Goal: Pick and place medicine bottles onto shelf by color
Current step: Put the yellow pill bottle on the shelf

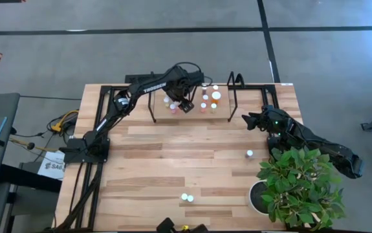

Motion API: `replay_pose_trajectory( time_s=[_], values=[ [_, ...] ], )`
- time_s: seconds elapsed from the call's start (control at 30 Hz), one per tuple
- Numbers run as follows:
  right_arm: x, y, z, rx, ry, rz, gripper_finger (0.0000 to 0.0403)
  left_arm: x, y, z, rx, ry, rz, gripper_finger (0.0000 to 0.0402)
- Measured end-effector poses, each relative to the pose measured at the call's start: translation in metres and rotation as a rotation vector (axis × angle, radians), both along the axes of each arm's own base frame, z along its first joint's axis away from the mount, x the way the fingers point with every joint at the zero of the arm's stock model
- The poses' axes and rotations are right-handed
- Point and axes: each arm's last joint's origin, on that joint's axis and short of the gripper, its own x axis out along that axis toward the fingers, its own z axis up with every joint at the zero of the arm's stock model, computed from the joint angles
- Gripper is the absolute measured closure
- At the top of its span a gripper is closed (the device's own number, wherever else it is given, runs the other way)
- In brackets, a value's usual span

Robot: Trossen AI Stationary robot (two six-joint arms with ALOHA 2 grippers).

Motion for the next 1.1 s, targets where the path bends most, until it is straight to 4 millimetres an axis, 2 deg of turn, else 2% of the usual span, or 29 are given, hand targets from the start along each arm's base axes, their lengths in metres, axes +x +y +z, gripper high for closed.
replay_pose_trajectory(
  time_s=[0.23,0.47,0.73,0.9,1.1],
  values=[
    [0.0,0.0,0.0,0.0,0.0,0.0,0.0097,-0.002,0.0,0.013,0.031,-0.014,0.018,0.0131],
    [0.0,0.0,0.0,0.0,0.0,0.0,0.0097,-0.006,-0.001,0.019,0.045,-0.001,0.038,0.0129],
    [0.0,0.0,0.0,0.0,0.0,0.0,0.0097,-0.008,-0.006,0.037,0.119,-0.038,0.048,0.0129],
    [0.0,0.0,0.0,0.0,0.0,-0.001,0.0097,-0.009,-0.018,0.06,0.153,-0.117,0.052,0.0129],
    [0.0,0.0,0.0,0.0,0.0,0.0,0.0097,-0.005,-0.046,0.089,0.156,-0.261,0.059,0.0129]
  ],
)
